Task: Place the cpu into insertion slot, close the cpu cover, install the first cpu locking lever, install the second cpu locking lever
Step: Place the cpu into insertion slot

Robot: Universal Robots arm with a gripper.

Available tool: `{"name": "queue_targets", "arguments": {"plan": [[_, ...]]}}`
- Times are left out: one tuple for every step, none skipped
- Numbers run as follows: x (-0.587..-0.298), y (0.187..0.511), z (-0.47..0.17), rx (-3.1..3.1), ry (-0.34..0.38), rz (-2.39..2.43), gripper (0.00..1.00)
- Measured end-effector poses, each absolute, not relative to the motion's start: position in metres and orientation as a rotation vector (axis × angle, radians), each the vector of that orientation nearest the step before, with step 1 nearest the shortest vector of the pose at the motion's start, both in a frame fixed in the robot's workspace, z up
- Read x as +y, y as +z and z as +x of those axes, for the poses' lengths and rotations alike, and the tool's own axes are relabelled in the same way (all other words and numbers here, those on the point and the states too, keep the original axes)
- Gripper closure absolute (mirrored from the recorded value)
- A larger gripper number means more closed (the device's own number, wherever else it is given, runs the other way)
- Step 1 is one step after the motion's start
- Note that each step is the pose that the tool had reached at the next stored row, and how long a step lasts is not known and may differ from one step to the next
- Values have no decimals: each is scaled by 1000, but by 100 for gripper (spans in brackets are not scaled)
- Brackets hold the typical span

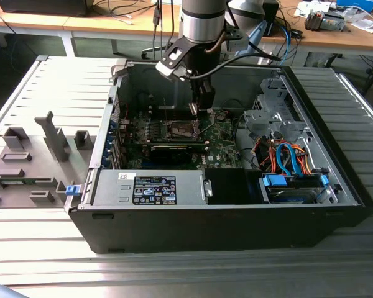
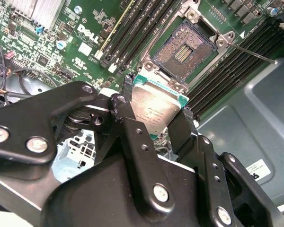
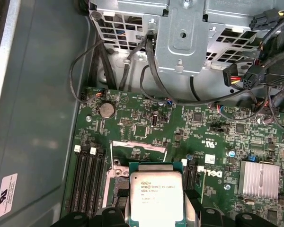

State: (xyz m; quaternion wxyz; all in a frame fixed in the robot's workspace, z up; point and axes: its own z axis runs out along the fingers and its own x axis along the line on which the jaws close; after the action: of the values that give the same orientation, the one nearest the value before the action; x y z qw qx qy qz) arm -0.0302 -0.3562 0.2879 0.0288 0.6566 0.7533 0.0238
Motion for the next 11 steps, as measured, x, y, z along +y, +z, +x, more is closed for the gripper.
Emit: {"name": "queue_targets", "arguments": {"plan": [[-356, 288, -30, 2322, 73, 2028, 46], [-356, 288, -30, 2319, 73, 2031, 46], [-356, 288, -30, 2317, 72, 2033, 46], [-356, 288, -30, 2316, 72, 2034, 46], [-356, 288, -30, 2313, 71, 2037, 46], [-356, 288, -30, 2311, 71, 2039, 46], [-356, 288, -30, 2310, 71, 2040, 46], [-356, 288, -30, 2307, 71, 2043, 46], [-356, 288, -30, 2305, 70, 2045, 46], [-356, 288, -30, 2303, 70, 2047, 46], [-356, 288, -30, 2301, 69, 2049, 46]]}}
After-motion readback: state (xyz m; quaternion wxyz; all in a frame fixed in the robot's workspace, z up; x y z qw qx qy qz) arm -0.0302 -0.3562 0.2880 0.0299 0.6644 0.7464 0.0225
